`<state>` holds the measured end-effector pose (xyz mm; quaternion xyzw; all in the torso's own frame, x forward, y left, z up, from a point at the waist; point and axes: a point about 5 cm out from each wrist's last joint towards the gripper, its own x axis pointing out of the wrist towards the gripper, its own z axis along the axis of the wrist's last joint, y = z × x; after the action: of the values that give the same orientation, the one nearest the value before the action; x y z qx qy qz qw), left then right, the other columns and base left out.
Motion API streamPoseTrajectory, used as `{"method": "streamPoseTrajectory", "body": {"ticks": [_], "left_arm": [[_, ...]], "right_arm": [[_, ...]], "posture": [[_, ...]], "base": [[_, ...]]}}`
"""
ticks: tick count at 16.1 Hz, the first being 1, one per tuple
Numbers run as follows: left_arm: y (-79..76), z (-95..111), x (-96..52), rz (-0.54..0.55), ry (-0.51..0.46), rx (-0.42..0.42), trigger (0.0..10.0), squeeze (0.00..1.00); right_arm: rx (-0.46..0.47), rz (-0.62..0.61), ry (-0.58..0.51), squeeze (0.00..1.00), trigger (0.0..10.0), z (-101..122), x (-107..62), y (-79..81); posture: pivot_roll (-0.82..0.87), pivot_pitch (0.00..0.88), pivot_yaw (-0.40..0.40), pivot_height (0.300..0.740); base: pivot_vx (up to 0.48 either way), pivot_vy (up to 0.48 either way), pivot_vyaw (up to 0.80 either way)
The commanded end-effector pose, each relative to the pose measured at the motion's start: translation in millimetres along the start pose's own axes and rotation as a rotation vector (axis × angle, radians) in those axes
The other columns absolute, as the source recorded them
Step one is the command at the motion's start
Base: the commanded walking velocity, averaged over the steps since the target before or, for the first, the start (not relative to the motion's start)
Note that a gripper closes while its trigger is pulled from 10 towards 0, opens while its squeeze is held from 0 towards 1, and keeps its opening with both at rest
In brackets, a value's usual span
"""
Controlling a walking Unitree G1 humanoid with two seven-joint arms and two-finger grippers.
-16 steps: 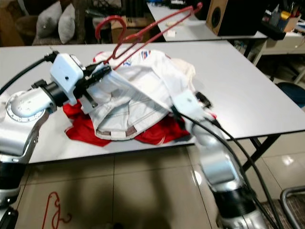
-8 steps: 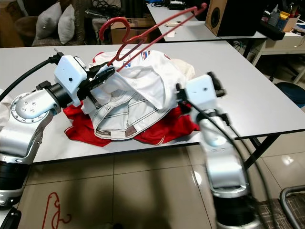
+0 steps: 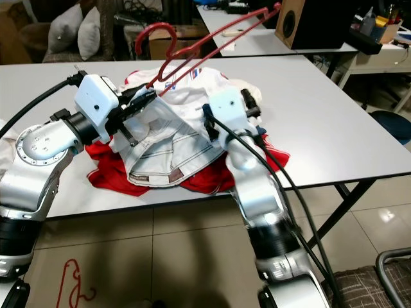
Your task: Hang hanger
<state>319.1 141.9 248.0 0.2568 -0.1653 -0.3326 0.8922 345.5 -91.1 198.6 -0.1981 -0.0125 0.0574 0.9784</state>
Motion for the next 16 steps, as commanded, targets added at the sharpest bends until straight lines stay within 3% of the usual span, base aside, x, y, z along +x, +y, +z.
{"method": "streamPoseTrajectory", "body": {"ticks": [1,2,3,7,12,15,16], "left_arm": [[4.1,6,-1.1,0.017,-0.011,0.025,0.0,0.0],[5.0,6,-1.8,0.021,-0.009,0.027,0.0,0.0],[5.5,6,-2.0,0.022,-0.009,0.028,0.0,0.0],[4.5,7,-1.3,0.026,-0.01,0.027,0.0,0.0],[5.2,6,-4.0,0.032,-0.003,0.027,0.0,0.0],[4.9,5,-4.5,0.028,-0.001,0.026,0.0,0.0],[5.8,5,-5.2,0.029,0.001,0.027,0.0,0.0]], "right_arm": [[0.007,0.009,0.044,0.95,10.0,-6,1.6,2.9],[0.035,0.031,0.049,0.06,10.0,-7,0.6,5.9],[0.049,0.045,0.043,0.0,10.0,-7,-0.6,7.3],[-0.041,-0.033,0.098,0.0,10.0,-23,-12.8,2.8],[-0.055,-0.194,0.1,0.0,10.0,-36,-30.5,-20.5],[-0.055,-0.222,0.1,0.0,10.0,-39,-35.2,-27.3],[-0.052,-0.23,0.101,0.0,9.3,-40,-37.4,-30.1]], "posture": [[0.0,0.0,0.018,0.74],[0.0,0.0,0.017,0.74],[0.0,0.0,0.017,0.74],[0.0,0.002,0.013,0.74],[0.01,0.007,0.011,0.74],[0.01,0.008,0.012,0.74],[0.01,0.007,0.012,0.74]], "base": [[0.0,0.0,0.0],[0.0,0.0,0.0],[0.0,0.0,0.0],[0.0,0.0,0.0],[0.0,0.0,0.0],[0.0,0.0,0.0],[0.0,0.0,0.0]]}}
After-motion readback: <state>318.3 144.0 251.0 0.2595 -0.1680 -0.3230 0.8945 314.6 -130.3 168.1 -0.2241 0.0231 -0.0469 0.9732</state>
